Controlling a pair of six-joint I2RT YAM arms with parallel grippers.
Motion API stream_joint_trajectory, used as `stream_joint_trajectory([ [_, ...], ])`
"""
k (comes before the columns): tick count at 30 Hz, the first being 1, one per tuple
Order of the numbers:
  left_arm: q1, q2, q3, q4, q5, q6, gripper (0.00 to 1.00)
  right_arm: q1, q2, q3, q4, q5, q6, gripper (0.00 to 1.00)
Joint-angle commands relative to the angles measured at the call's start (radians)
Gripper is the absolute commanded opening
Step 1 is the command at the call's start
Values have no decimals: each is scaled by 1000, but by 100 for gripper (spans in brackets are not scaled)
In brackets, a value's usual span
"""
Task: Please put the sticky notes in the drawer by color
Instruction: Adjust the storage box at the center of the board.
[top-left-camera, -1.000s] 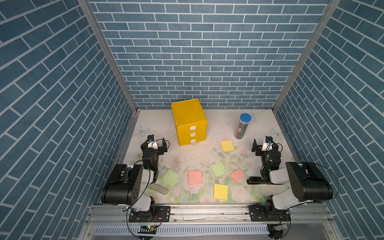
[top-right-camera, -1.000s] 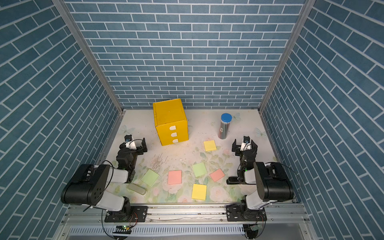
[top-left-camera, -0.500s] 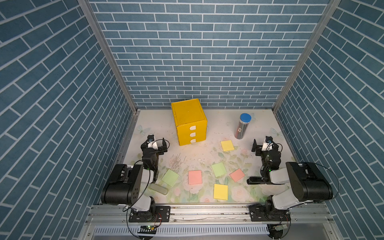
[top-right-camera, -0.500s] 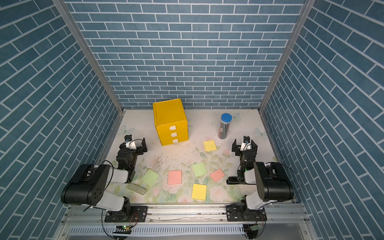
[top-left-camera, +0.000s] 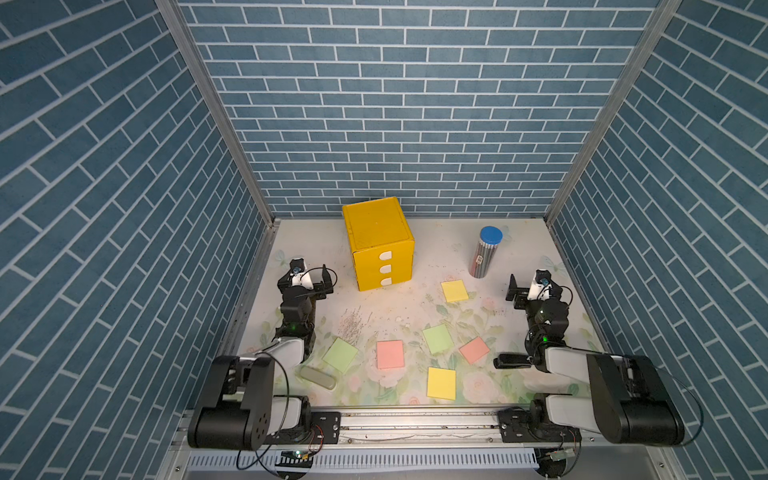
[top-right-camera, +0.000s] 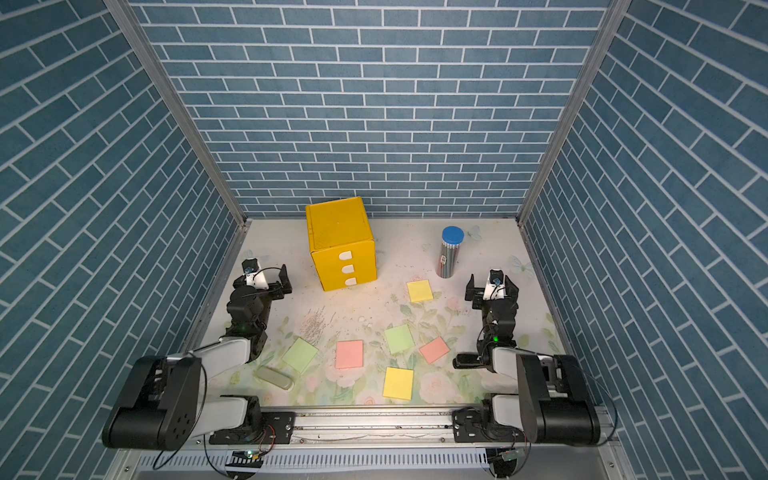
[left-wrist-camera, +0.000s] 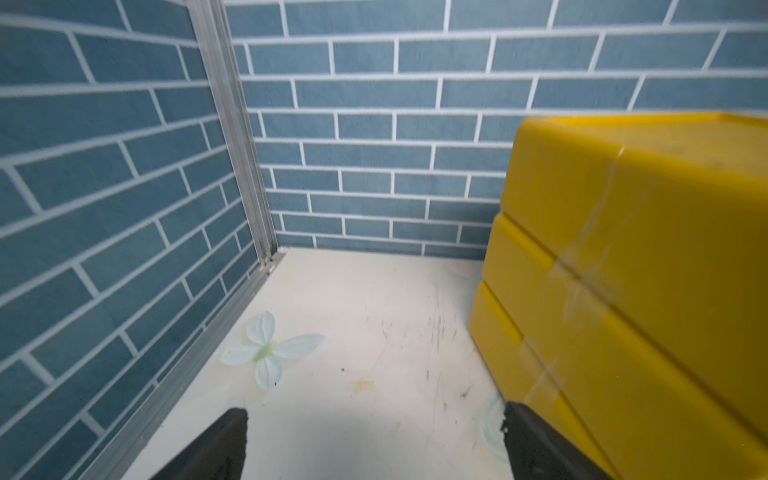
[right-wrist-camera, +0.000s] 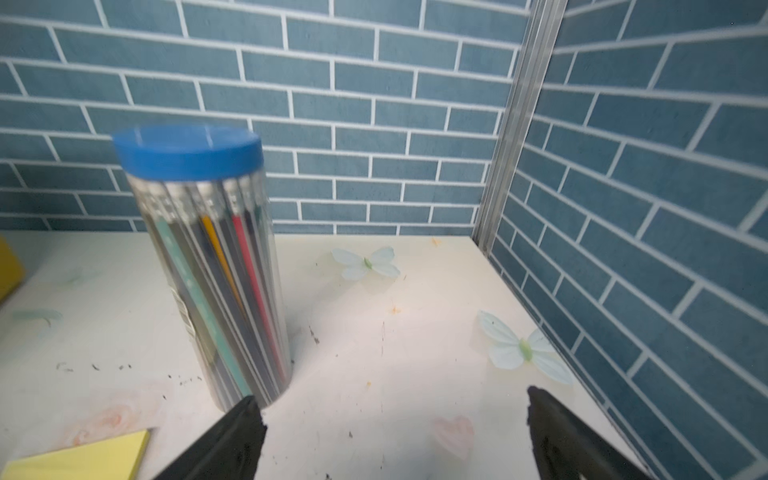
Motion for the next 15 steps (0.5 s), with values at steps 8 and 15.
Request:
stream_joint_trajectory([
  [8, -31, -15, 273, -403, 172, -418, 100, 38, -149, 227, -501, -235, 233, 100],
  [15, -98, 64, 425, -429, 234, -504, 100, 250, -151, 390, -648, -150, 223, 100],
])
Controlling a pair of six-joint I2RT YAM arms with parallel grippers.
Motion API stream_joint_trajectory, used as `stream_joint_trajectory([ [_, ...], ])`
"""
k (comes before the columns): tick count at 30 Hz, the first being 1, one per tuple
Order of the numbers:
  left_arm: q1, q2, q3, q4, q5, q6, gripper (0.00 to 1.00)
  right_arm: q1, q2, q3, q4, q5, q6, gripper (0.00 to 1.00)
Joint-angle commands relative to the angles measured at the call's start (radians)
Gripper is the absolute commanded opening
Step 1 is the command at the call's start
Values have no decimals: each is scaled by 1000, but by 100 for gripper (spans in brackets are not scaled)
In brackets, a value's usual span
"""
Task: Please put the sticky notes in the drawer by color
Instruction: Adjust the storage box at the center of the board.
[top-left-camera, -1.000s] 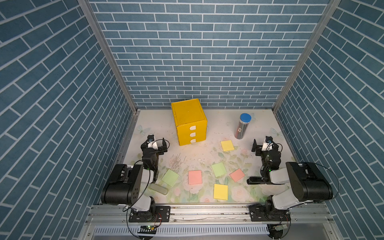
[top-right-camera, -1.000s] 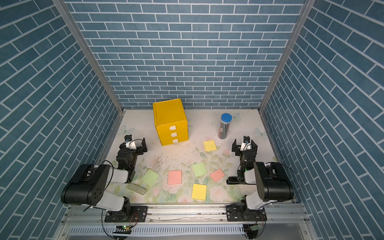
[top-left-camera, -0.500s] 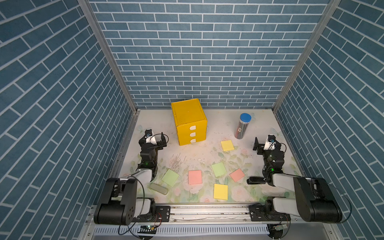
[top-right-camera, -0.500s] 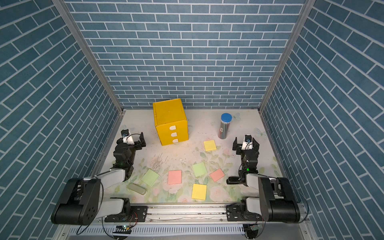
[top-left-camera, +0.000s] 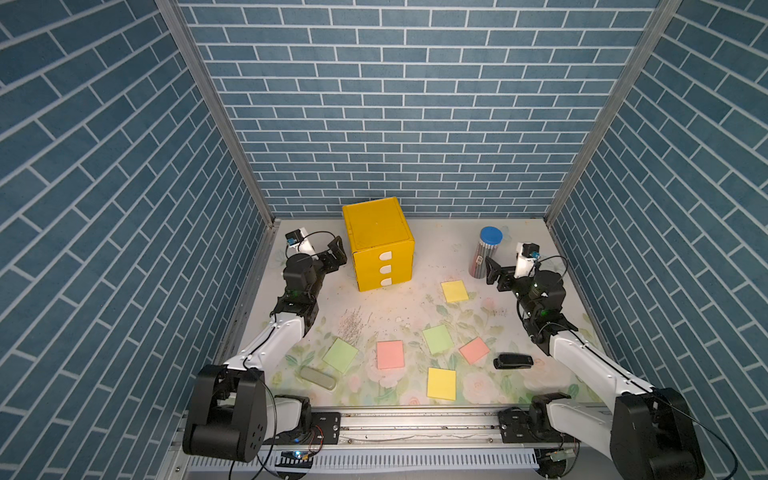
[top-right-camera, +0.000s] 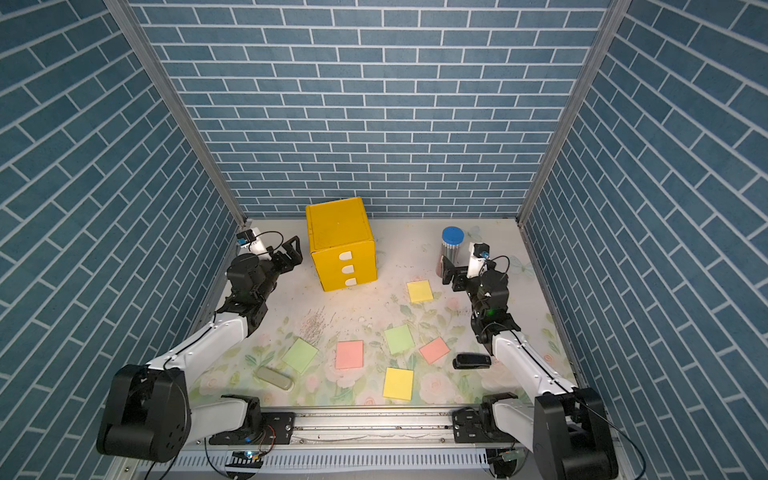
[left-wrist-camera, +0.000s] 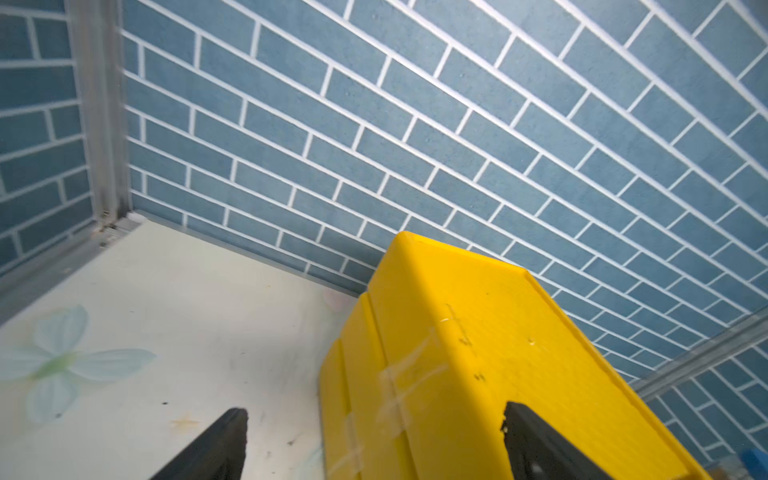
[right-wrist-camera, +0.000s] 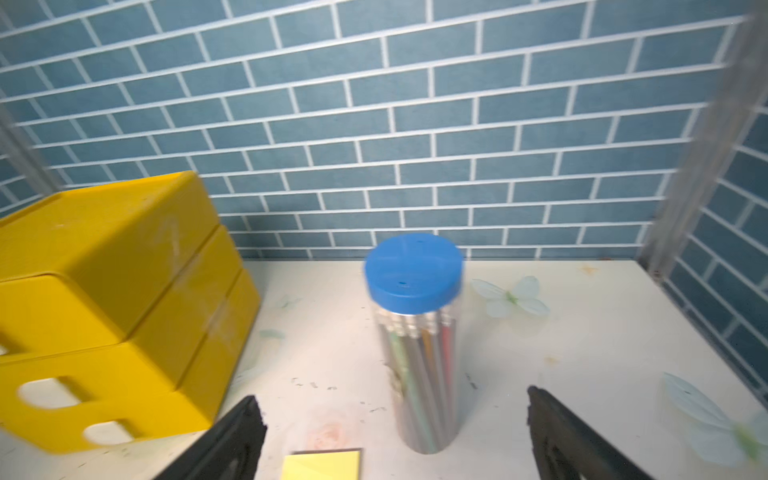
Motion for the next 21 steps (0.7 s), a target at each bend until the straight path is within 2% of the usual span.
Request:
stream_joint_trajectory([
  [1, -33, 49, 95, -65, 37, -64, 100, 60, -6, 72, -104, 7, 39, 100],
  [6, -66, 135, 220, -150, -17, -37, 100, 127, 86, 196, -148, -41, 59, 100],
  [11, -66, 229, 291, -195, -24, -11, 93, 256, 228, 371, -196, -83, 75, 100],
  [17, -78, 261, 258, -137, -4, -16, 83, 324, 456, 600, -210, -93, 125, 96],
  [21, -81, 254, 238, -128, 5, -18, 79, 328, 618, 775, -250, -118, 168, 96],
])
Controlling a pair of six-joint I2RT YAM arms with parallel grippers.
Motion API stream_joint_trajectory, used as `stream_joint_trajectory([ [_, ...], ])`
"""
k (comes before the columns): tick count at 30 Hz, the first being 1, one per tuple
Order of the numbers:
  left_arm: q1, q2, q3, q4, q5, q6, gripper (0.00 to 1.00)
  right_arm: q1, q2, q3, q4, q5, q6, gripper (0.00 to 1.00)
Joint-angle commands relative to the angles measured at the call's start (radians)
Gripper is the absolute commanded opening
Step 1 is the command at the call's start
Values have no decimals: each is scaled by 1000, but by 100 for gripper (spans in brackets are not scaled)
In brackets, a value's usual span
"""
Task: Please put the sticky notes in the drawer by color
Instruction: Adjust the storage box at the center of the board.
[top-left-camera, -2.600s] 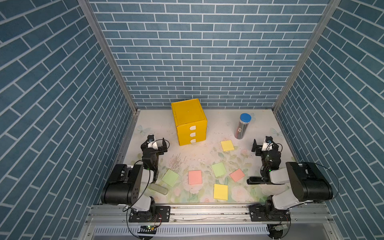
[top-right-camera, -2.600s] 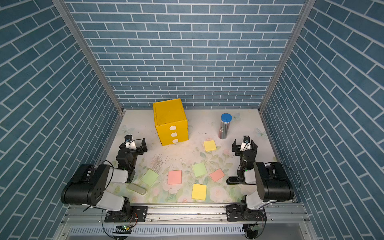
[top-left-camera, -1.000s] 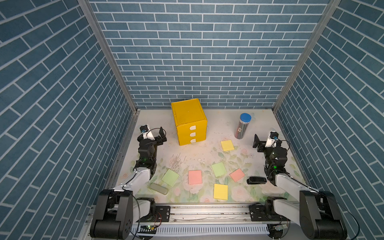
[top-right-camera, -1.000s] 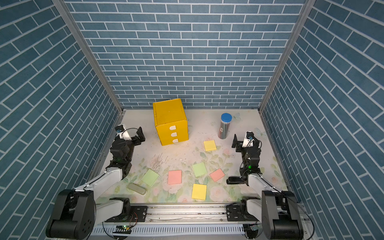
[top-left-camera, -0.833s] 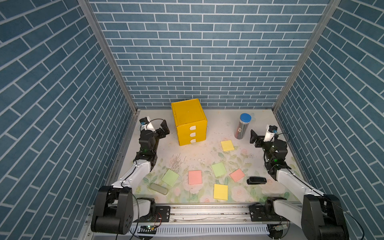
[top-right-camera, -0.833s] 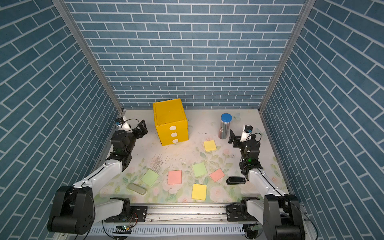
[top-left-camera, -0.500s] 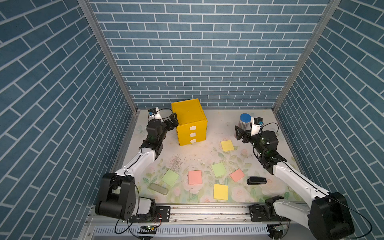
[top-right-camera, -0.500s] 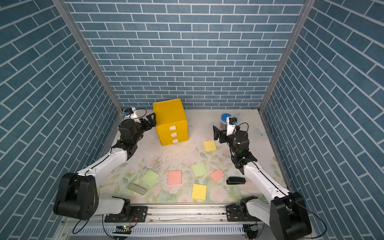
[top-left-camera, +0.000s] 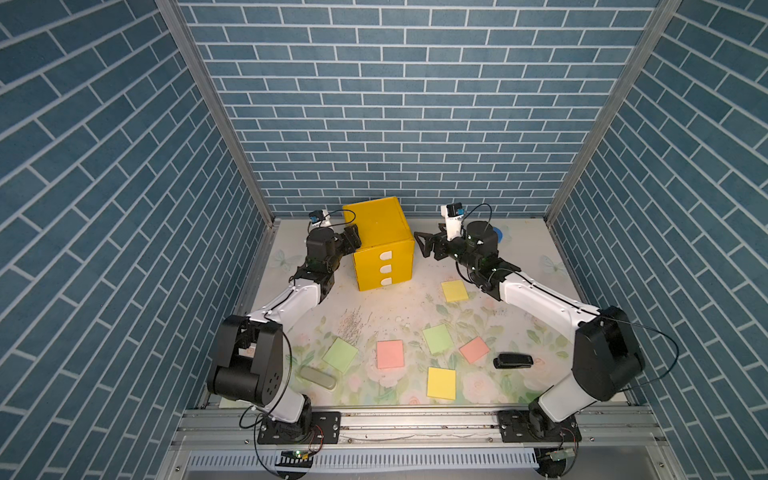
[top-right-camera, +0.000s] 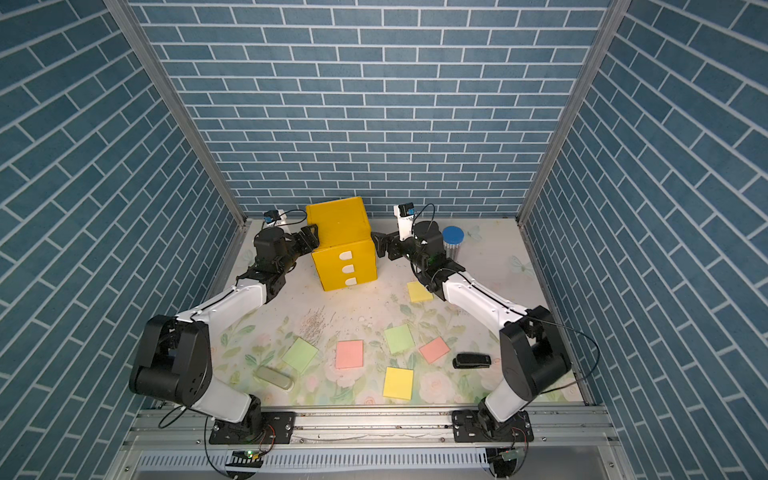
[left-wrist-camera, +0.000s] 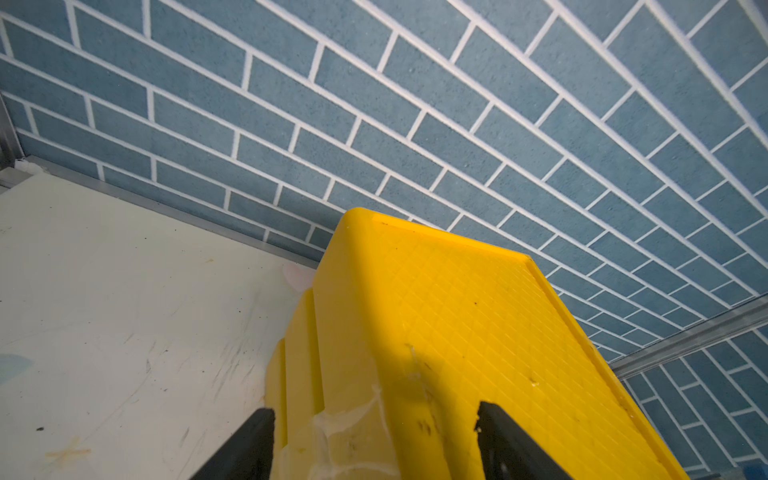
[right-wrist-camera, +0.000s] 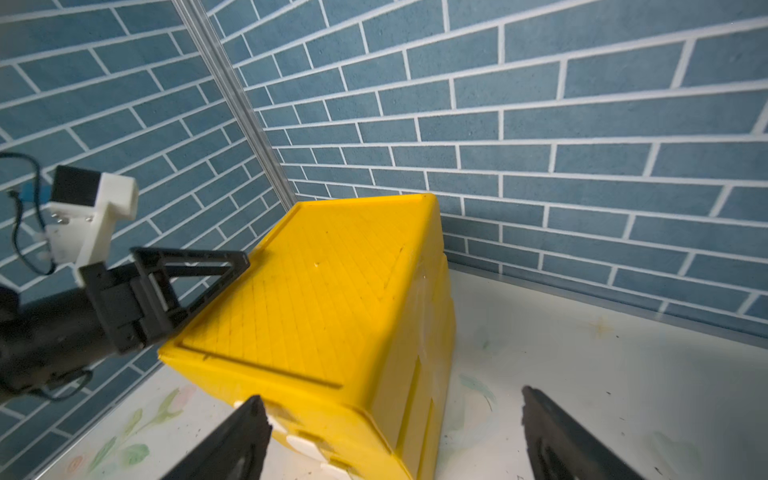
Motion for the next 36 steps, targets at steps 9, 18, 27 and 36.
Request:
stream_joint_trajectory([
  [9, -15, -2, -43, 31, 121, -49, 77, 7, 294, 330, -139, -103, 120, 86],
  [18, -67, 39, -22, 53, 149, -75, 77, 67, 180, 131, 3, -191, 132, 82],
  [27, -177, 12, -28, 34, 122, -85, 77, 103, -49, -151, 200, -253, 207, 82],
  [36, -197, -118, -65, -47, 19, -52, 80, 119, -8, -99, 50, -249, 143, 79],
])
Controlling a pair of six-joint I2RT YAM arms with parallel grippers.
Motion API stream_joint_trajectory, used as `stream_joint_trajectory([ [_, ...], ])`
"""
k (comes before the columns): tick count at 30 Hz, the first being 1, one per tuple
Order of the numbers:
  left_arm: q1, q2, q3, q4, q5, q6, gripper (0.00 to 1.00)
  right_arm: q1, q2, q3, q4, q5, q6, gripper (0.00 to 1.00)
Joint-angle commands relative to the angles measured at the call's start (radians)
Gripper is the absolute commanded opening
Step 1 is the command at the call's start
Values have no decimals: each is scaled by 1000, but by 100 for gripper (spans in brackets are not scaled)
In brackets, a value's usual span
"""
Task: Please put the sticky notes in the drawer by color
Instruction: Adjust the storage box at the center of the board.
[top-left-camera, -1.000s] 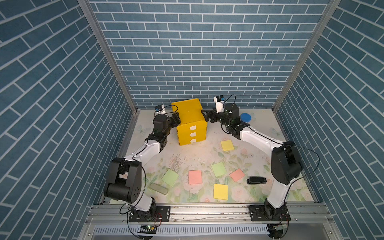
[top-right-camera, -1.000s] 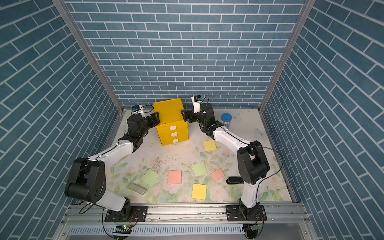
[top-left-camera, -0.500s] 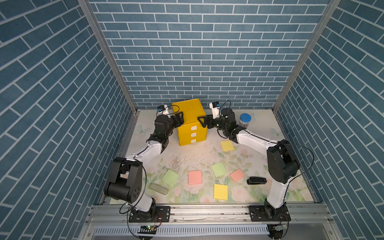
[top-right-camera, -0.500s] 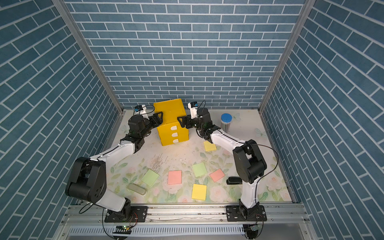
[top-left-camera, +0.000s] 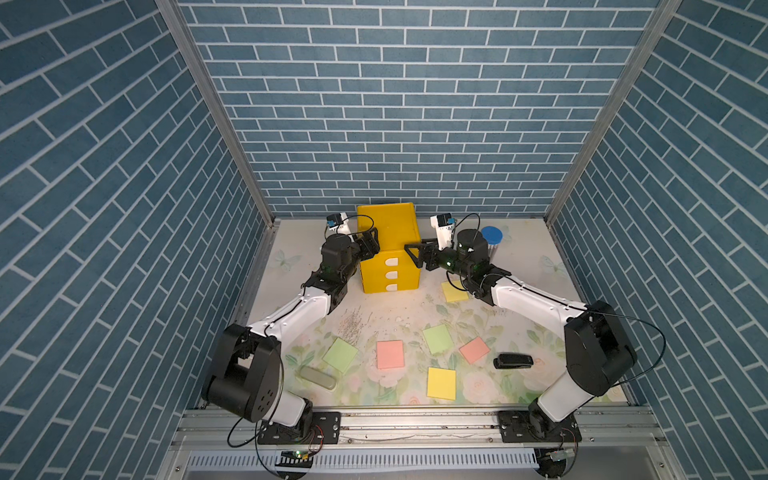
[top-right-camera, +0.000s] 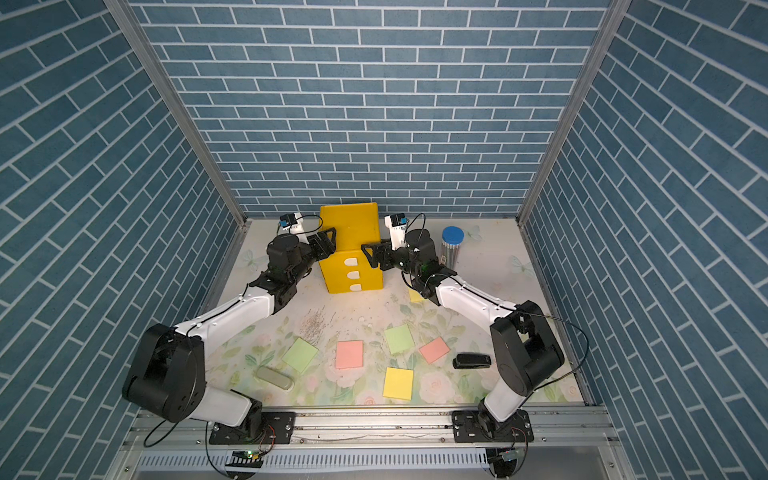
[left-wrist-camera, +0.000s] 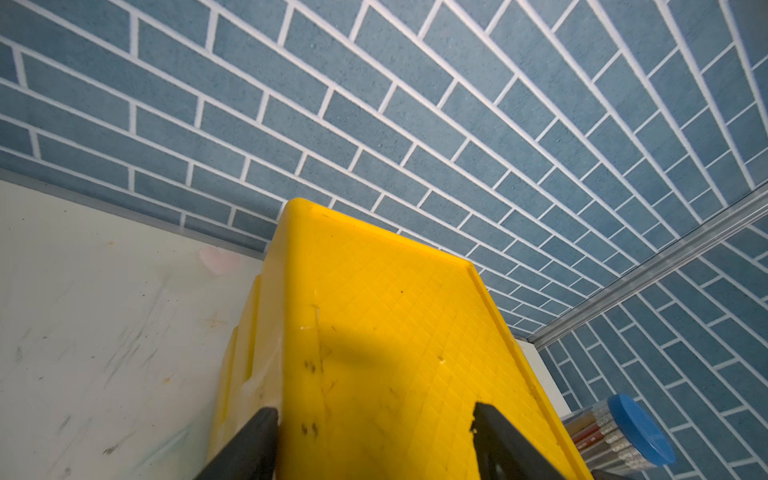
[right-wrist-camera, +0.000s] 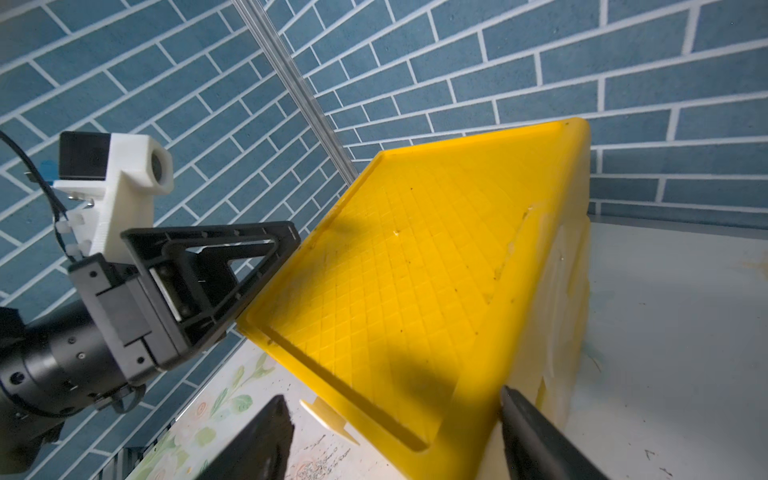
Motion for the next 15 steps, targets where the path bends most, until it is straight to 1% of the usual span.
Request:
stream_joint_trajectory([
  [1, -37, -46, -21, -67, 40, 11, 80, 71, -2, -8, -14, -93, -5, 78],
  [2, -36, -54, -17, -80, 29, 22, 81, 79, -17, -30, -3, -79, -4, 78],
  [4, -31, -63, -4, -117, 9, 45, 82, 80, -65, -80, 14, -7, 18, 78],
  [7, -7, -84, 7, -122, 24, 43, 85, 63, -115, -86, -40, 108, -1, 80],
  [10, 8, -98, 72, -197, 14, 76, 89, 55, -167, -73, -87, 164, -35, 80],
  [11, 20, -99, 91, -216, 20, 79, 89, 55, -182, -67, -97, 161, -55, 80],
  [12, 43, -93, 106, -230, 50, 75, 89, 56, -199, -65, -101, 142, -83, 80],
  [15, 115, -41, 152, -264, 146, 78, 89, 58, -237, -55, -120, 11, -222, 80],
])
